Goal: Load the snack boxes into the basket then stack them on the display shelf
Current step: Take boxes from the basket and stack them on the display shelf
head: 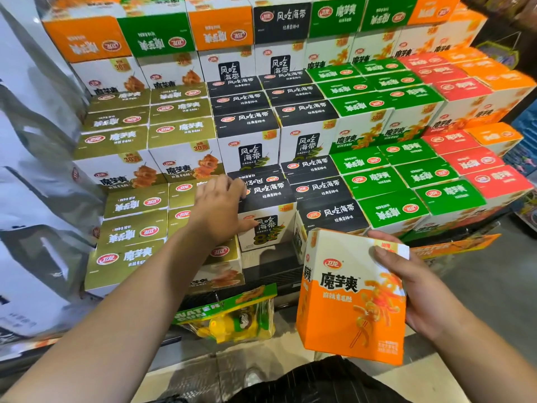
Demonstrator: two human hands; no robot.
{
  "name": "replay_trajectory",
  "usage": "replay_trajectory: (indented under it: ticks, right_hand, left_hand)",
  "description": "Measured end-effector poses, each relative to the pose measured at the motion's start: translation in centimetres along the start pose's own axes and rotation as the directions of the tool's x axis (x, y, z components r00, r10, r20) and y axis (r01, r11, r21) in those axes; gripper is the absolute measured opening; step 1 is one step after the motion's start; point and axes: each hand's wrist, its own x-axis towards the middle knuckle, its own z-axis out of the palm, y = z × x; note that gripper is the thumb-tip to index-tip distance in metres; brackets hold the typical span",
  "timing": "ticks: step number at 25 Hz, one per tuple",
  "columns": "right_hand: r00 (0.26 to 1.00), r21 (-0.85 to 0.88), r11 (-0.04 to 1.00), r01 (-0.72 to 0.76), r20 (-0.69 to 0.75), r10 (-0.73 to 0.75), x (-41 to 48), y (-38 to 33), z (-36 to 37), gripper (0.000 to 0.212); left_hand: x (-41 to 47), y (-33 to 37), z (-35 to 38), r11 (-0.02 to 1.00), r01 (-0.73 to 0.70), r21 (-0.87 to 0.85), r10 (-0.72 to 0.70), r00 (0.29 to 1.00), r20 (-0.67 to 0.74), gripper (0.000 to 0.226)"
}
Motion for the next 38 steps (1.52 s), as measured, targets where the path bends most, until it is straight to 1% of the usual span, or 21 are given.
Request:
replay_trajectory:
  ticks: [1, 4, 6, 9, 13, 15, 16, 17, 18, 19, 20, 21, 22, 23, 24, 25, 26, 29, 32, 35, 38]
  right_hand:
    - [1.000, 0.000, 1.000, 0.005, -0.005, -0.005, 0.0, 0.1, 0.1, 0.102]
    - [1.000, -0.001, 1.000, 0.020, -0.021, -0.020, 0.0, 0.2, 0.5, 0.102]
    - [0.999, -0.007, 1.000, 0.022, -0.029, -0.022, -0.1, 0.3, 0.6, 0.102]
    - [0.998, -0.023, 0.999, 0.033, -0.061, -0.035, -0.2, 0.7, 0.9, 0.104]
    - [0.992, -0.022, 0.998, 0.052, -0.116, -0.054, -0.6, 1.3, 1.3, 0.106]
    - [0.989, -0.010, 0.998, 0.069, -0.133, -0.070, -0.9, 1.4, 1.6, 0.106]
    - [0.985, -0.007, 0.997, 0.080, -0.151, -0.080, -1.0, 1.4, 1.7, 0.104]
    - [0.982, -0.006, 0.996, 0.087, -0.165, -0.087, -1.1, 1.5, 1.6, 0.101]
    - [0.980, -0.002, 0.996, 0.087, -0.177, -0.086, -1.3, 1.6, 1.6, 0.094]
    - [0.979, 0.009, 0.996, 0.090, -0.184, -0.087, -1.4, 1.6, 1.5, 0.084]
    - [0.977, 0.020, 0.995, 0.093, -0.195, -0.087, -1.5, 1.6, 1.3, 0.074]
    - [0.974, 0.039, 0.994, 0.105, -0.207, -0.095, -1.7, 1.6, 1.0, 0.068]
    - [0.970, 0.056, 0.991, 0.119, -0.218, -0.104, -2.0, 1.5, 0.8, 0.065]
    - [0.968, 0.071, 0.989, 0.131, -0.226, -0.112, -2.2, 1.4, 0.4, 0.061]
    - [0.965, 0.077, 0.987, 0.141, -0.233, -0.119, -2.5, 1.1, 0.0, 0.056]
    - [0.963, 0.080, 0.986, 0.147, -0.238, -0.124, -2.7, 0.8, -0.7, 0.053]
    - [0.963, 0.081, 0.985, 0.150, -0.240, -0.127, -3.2, 0.4, -1.4, 0.051]
    - [0.964, 0.072, 0.986, 0.150, -0.230, -0.130, -4.5, -0.9, -4.6, 0.052]
    - [0.972, 0.086, 0.986, 0.139, -0.203, -0.119, -6.1, -3.3, -8.8, 0.057]
    - [0.975, 0.079, 0.990, 0.120, -0.196, -0.103, -7.4, -6.4, -13.7, 0.059]
    - [0.972, 0.061, 0.990, 0.127, -0.204, -0.112, -8.7, -10.0, -19.3, 0.054]
  left_hand:
    - [0.2, 0.1, -0.1, 0.999, 0.006, 0.047, -0.007, 1.000, 0.025, 0.054]
    - [0.8, 1.1, -0.5, 0.977, 0.020, 0.213, -0.044, 0.993, 0.109, 0.060]
    - [1.2, 1.8, -0.7, 0.958, 0.021, 0.287, -0.075, 0.981, 0.180, 0.064]
    - [1.7, 2.1, -0.8, 0.952, 0.020, 0.305, -0.098, 0.966, 0.241, 0.069]
    - [1.6, 2.3, -0.9, 0.944, 0.022, 0.331, -0.108, 0.964, 0.242, 0.074]
    - [1.1, 2.4, -1.4, 0.957, 0.028, 0.289, -0.096, 0.970, 0.225, 0.067]
    - [0.8, 2.5, -1.8, 0.970, 0.019, 0.242, -0.069, 0.977, 0.201, 0.063]
    - [0.3, 2.6, -2.2, 0.987, 0.010, 0.161, -0.037, 0.985, 0.170, 0.059]
    - [-0.5, 2.9, -2.7, 1.000, 0.004, 0.013, -0.006, 0.991, 0.131, 0.057]
    - [-1.3, 3.6, -3.2, 0.981, 0.004, -0.195, 0.016, 0.995, 0.099, 0.054]
    - [-2.2, 4.5, -3.6, 0.907, 0.010, -0.421, 0.030, 0.995, 0.090, 0.049]
    - [-3.2, 5.8, -4.0, 0.789, 0.030, -0.614, 0.047, 0.993, 0.110, 0.045]
    - [-4.2, 7.2, -4.2, 0.660, 0.070, -0.748, 0.069, 0.986, 0.154, 0.043]
    - [-5.1, 8.7, -4.1, 0.533, 0.121, -0.837, 0.099, 0.974, 0.204, 0.045]
    - [-5.7, 10.1, -3.8, 0.425, 0.174, -0.888, 0.132, 0.959, 0.251, 0.047]
    - [-6.1, 11.5, -3.3, 0.351, 0.223, -0.910, 0.158, 0.943, 0.292, 0.049]
    - [-6.4, 13.0, -2.9, 0.306, 0.259, -0.916, 0.181, 0.929, 0.323, 0.051]
    - [-6.3, 17.2, -2.0, 0.226, 0.317, -0.921, 0.228, 0.902, 0.367, 0.052]
    - [-5.7, 22.1, -1.0, 0.231, 0.330, -0.915, 0.224, 0.898, 0.380, 0.056]
    - [-4.9, 27.9, 0.1, 0.162, 0.371, -0.914, 0.225, 0.888, 0.401, 0.055]
    - [-3.5, 33.9, 1.5, 0.112, 0.374, -0.920, 0.239, 0.889, 0.391, 0.050]
